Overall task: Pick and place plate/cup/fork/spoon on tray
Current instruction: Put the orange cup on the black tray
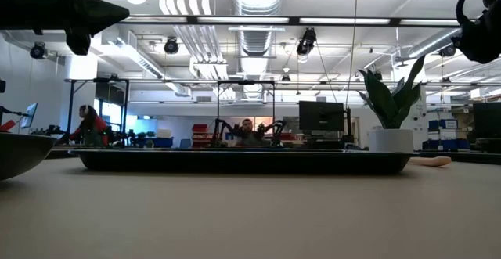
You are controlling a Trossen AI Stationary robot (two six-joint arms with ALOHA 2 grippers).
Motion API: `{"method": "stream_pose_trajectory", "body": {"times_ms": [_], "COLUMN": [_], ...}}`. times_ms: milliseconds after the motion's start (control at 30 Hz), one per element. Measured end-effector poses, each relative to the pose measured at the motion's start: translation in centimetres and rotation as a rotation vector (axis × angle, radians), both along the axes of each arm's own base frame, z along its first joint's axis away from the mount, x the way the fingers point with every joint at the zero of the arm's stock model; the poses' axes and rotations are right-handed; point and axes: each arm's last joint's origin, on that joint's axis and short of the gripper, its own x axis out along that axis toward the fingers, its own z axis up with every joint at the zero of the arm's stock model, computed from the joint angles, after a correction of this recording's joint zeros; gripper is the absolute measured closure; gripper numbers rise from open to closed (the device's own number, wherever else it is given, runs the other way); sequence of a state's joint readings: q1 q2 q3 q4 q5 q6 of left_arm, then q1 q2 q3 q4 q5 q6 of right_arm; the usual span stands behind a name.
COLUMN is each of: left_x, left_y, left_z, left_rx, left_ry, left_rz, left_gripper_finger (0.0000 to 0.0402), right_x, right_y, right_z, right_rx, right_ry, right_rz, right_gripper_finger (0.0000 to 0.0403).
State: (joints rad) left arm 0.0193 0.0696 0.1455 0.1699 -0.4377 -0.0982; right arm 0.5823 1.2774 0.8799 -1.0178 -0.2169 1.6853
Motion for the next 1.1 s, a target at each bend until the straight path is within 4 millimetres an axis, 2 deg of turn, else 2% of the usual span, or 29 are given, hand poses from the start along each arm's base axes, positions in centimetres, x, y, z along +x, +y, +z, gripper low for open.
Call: {"method": "stream_pose_trajectory", "body": {"times_ms": [67,167,267,367,500,667,800,933,1100], "left_x": [0.0,0.0,0.0,0.0,0.1,0.1,0.1,0.1,0.1], "left_y": [0.0,0.0,0.0,0.0,0.0,0.0,0.0,0.0,0.0], "left_z": [0.0,0.0,0.0,-0.1,-0.1,-0.2,-0.2,-0.2,-0.2], "left_rx": [0.0,0.0,0.0,0.001,0.0,0.0,0.0,0.0,0.0], "left_ry": [0.003,0.003,0.003,0.004,0.007,0.007,0.009,0.01,0.01], "left_rz": [0.0,0.0,0.0,0.0,0.001,0.0,0.0,0.001,0.001], "left_gripper_finger": [0.0402,0.0402,0.0402,0.0402,0.0402,0.0402,0.0402,0.0402,0.0402], "right_x": [0.2,0.6,1.6,2.9,4.3,6.3,7.4,8.4,9.7], "right_y": [0.1,0.3,0.4,-0.1,-2.0,-6.3,-11.0,-16.1,-22.5], "right_z": [0.1,0.7,2.3,4.8,9.3,14.9,17.7,17.7,15.0], "right_rx": [0.007,0.021,0.045,-0.025,-0.144,-0.307,-0.407,-0.382,-0.312], "right_ry": [-0.016,-0.047,-0.108,-0.218,-0.334,-0.534,-0.601,-0.573,-0.49], "right_rz": [0.001,-0.01,-0.024,-0.031,-0.025,0.059,0.12,0.164,0.19], "right_gripper_finger": [0.0379,0.0392,0.0394,0.0395,0.0395,0.0395,0.0395,0.0395,0.0395]}}
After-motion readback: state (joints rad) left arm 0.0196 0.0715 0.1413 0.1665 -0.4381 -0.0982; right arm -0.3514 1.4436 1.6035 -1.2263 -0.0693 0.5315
